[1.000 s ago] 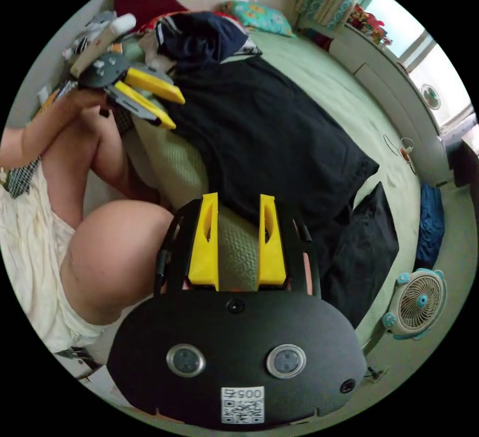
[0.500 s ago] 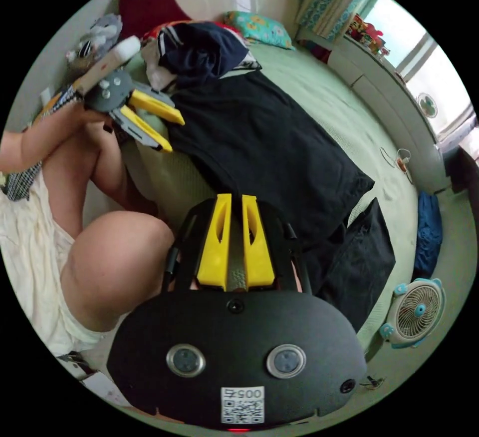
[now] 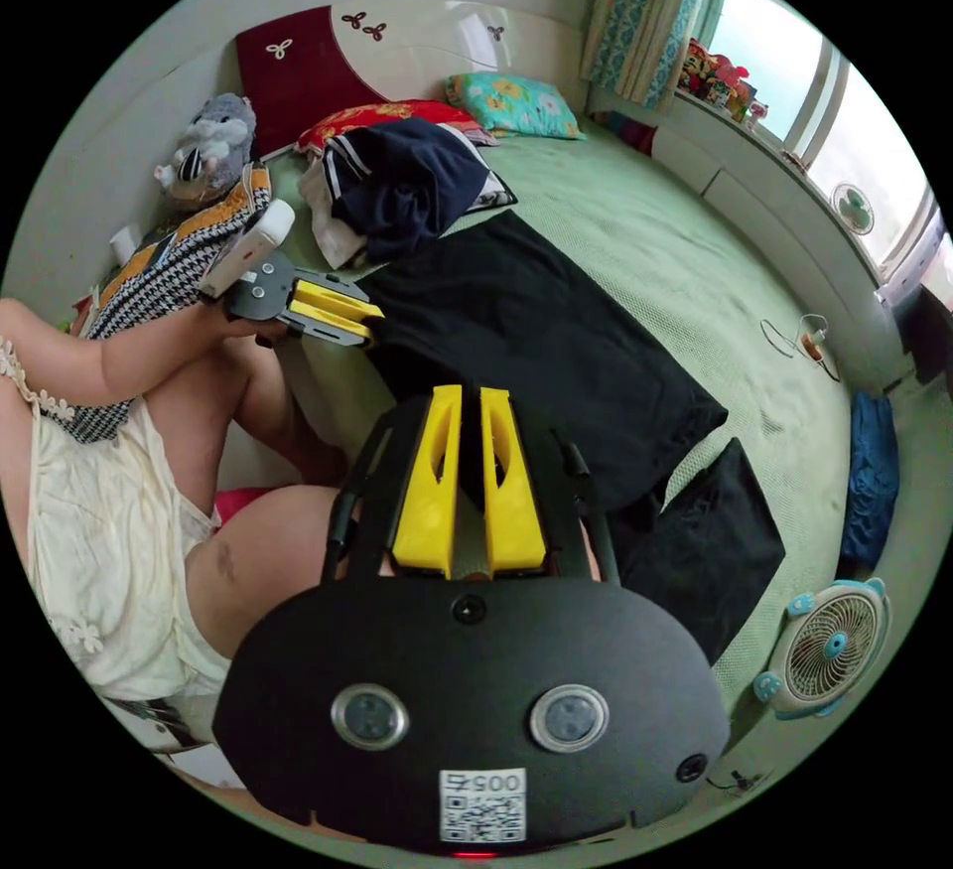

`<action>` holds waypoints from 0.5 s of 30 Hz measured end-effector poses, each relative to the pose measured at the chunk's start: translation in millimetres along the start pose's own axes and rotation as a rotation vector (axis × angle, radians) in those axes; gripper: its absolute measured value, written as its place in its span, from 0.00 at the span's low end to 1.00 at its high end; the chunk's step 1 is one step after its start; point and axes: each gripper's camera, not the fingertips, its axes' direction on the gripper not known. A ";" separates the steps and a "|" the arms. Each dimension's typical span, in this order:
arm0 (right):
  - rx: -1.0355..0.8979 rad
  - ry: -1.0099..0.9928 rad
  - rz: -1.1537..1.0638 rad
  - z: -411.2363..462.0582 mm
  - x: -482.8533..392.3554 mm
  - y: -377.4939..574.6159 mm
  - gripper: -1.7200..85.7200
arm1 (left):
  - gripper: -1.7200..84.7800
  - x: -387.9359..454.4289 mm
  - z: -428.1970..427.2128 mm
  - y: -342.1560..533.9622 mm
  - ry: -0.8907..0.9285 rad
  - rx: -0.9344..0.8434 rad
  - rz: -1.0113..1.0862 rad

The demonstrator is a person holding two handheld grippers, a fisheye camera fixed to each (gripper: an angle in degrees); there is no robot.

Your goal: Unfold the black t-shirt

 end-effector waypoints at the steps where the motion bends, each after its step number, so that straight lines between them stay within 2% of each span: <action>1: -0.003 0.005 0.007 3.0 0.9 3.6 0.02 | 0.09 0.0 -1.4 -1.7 -0.007 0.008 -0.002; 5: -0.030 0.075 0.006 20.9 -4.2 18.2 0.02 | 0.08 -0.1 -13.3 -15.5 -0.023 0.075 -0.021; 12: -0.052 0.123 0.066 59.3 -7.9 48.6 0.03 | 0.08 -2.8 -29.5 -59.2 -0.034 0.084 -0.003; 15: -0.082 0.148 0.104 67.4 -2.0 52.3 0.09 | 0.08 -8.6 -37.4 -83.6 -0.024 0.080 0.000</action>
